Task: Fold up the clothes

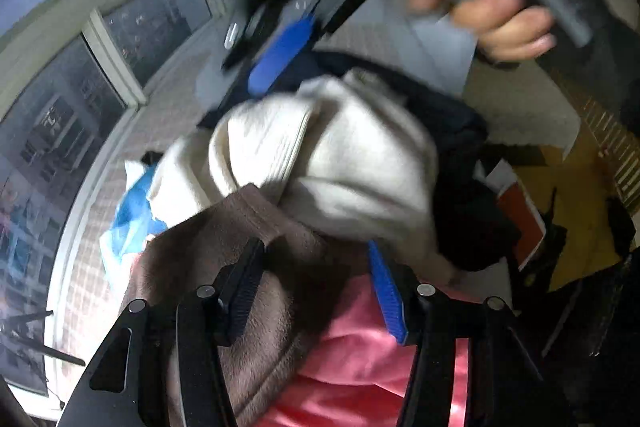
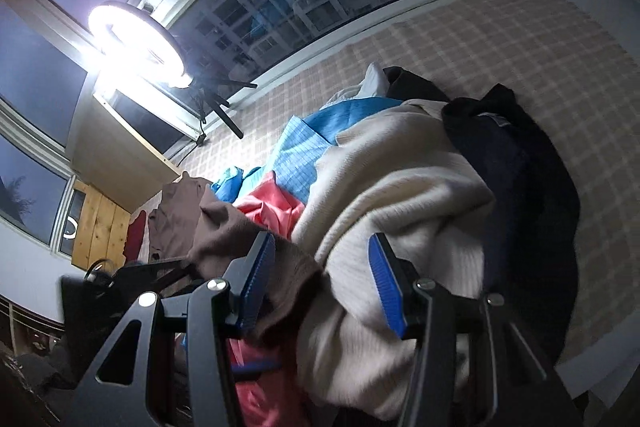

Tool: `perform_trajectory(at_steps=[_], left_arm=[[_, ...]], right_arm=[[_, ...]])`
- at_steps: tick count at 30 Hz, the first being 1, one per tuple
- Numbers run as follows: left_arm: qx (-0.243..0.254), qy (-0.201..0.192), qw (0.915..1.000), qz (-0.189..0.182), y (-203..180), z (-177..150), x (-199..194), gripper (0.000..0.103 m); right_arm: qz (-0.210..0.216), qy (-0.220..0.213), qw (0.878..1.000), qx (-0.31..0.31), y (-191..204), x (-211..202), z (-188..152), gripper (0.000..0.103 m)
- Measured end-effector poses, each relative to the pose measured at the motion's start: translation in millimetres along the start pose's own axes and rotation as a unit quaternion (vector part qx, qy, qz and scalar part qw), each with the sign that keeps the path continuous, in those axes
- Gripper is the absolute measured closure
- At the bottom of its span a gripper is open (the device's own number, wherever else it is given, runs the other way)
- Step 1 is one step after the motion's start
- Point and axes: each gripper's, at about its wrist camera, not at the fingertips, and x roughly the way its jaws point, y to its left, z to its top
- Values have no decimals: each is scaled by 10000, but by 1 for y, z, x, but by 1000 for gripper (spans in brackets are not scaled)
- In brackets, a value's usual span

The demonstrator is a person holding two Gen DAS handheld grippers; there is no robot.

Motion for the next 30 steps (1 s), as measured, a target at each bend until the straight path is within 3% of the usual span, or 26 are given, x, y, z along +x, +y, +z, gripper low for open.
perform_trajectory(at_steps=[2,5,7,11,15,20,23,27,30], left_arm=[[-288,166,9994,-76,11,-2,8,94],[-907,-150,9957,-123,23,-5,-10,98],[-1380,-596,9886,-59,27,-11,-36,98],[-2461,-1559,9566,99,24,-45,-105,98],[-3125,-1740,9336,211,12,-96,-144,98],[-3880,-1829,9026,371,-3,-147,-160,98],[-4083,-1708,8950,555,-14,-164,-155,98],[-4329,-1701,8828,656,-21,-189,-153,98],[-4573,-1896,8661,698,-19,-205,-155,98]], right_arm=[[15,-21,10000,-41,-2,-4,-2,54],[83,-32,9998,-162,0,-6,1,54],[219,-30,9992,-320,9,-2,8,54],[522,122,9947,-881,47,21,32,54],[688,435,9827,-1665,111,69,60,54],[343,1052,9428,-3143,237,185,65,54],[-22,1632,9117,-3770,296,276,45,54],[-945,2239,8636,-4416,326,375,16,54],[-1663,2549,8345,-4593,323,422,7,55]])
